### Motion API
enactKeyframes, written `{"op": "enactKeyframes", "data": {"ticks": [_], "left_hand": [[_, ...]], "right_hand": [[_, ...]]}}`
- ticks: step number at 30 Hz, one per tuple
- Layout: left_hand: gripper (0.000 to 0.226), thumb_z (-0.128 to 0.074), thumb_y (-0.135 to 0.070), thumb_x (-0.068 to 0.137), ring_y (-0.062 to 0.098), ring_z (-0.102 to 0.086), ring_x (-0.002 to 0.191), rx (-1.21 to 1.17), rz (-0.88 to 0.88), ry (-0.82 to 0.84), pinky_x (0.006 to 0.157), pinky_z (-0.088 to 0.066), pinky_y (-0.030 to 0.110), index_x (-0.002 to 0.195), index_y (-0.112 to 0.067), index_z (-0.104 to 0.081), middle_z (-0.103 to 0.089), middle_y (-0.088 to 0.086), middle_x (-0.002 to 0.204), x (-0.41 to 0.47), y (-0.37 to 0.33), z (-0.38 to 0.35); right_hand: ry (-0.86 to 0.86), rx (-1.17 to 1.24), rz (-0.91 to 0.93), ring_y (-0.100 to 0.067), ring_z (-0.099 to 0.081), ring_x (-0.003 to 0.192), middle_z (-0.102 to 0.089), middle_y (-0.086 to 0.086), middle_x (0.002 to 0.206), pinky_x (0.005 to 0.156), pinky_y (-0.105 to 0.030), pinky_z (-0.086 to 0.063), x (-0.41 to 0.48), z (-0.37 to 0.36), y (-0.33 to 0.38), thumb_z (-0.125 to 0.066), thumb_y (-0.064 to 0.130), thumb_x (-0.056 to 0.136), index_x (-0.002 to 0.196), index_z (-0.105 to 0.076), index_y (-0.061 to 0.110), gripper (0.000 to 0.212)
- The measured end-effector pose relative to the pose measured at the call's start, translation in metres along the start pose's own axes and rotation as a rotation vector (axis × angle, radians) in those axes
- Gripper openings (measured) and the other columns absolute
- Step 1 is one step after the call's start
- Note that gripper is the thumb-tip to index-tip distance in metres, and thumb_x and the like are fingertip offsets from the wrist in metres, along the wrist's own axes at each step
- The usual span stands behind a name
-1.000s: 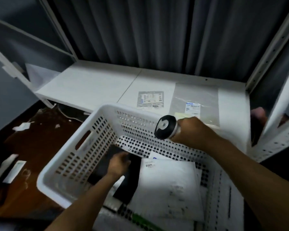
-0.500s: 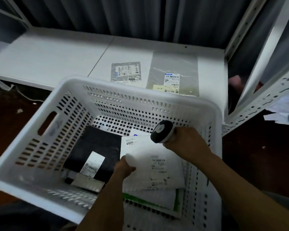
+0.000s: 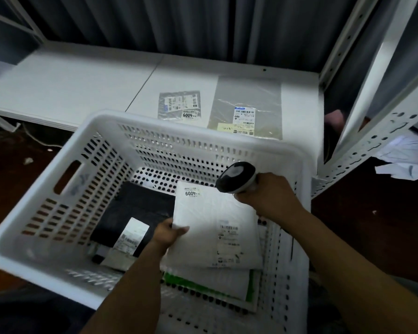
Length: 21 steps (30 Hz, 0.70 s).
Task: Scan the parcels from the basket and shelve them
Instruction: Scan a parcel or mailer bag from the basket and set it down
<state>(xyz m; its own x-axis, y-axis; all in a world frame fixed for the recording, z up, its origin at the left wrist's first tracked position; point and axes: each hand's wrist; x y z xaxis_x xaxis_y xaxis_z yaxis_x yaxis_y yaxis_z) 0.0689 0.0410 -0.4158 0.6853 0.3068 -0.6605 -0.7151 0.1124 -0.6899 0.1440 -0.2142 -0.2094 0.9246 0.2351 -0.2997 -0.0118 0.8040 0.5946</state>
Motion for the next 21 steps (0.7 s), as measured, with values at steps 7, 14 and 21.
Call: {"op": "enactKeyframes", "data": {"ticks": [7, 14, 21], "left_hand": [[0.038, -0.072, -0.006, 0.077, 0.029, -0.060, 0.094, 0.026, -0.230, 0.084, 0.082, -0.049, 0.042, 0.113, -0.001, -0.061, -0.066, 0.019, 0.104, -0.050, -0.034, 0.020], [0.031, -0.058, 0.009, 0.088, 0.021, -0.063, 0.087, -0.042, -0.431, -0.123, 0.080, -0.051, 0.032, 0.110, -0.012, -0.063, -0.070, 0.005, 0.099, -0.122, -0.065, 0.075], [0.033, -0.055, 0.004, 0.092, 0.004, -0.063, 0.079, -0.167, -0.581, -0.340, 0.070, -0.049, 0.025, 0.104, -0.026, -0.061, -0.067, -0.014, 0.092, -0.170, -0.081, 0.105]], "right_hand": [[0.012, 0.118, 0.017, -0.011, -0.059, 0.052, -0.065, -0.002, 0.063, 0.045, -0.010, -0.040, -0.029, 0.042, 0.034, -0.072, 0.031, 0.083, 0.076, -0.065, 0.011, 0.023], [-0.059, 0.222, 0.118, -0.008, -0.054, 0.045, -0.059, 0.007, 0.050, 0.055, -0.029, -0.048, -0.063, 0.079, 0.060, -0.081, 0.025, 0.073, 0.079, -0.068, 0.011, 0.020], [-0.025, 0.348, 0.065, -0.022, -0.059, 0.048, -0.062, -0.008, 0.053, 0.052, -0.032, -0.051, -0.078, 0.079, 0.065, -0.077, 0.021, 0.078, 0.084, -0.069, 0.009, 0.015]]}}
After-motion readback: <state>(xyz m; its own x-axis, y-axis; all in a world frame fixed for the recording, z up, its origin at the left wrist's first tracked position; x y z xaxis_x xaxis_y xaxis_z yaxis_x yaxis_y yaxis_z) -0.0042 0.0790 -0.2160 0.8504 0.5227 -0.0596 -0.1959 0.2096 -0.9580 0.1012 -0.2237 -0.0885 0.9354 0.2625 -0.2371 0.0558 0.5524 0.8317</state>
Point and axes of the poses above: each hand's wrist, its own x-axis towards the middle knuckle, its own z-axis out of the back of the hand, y = z × x
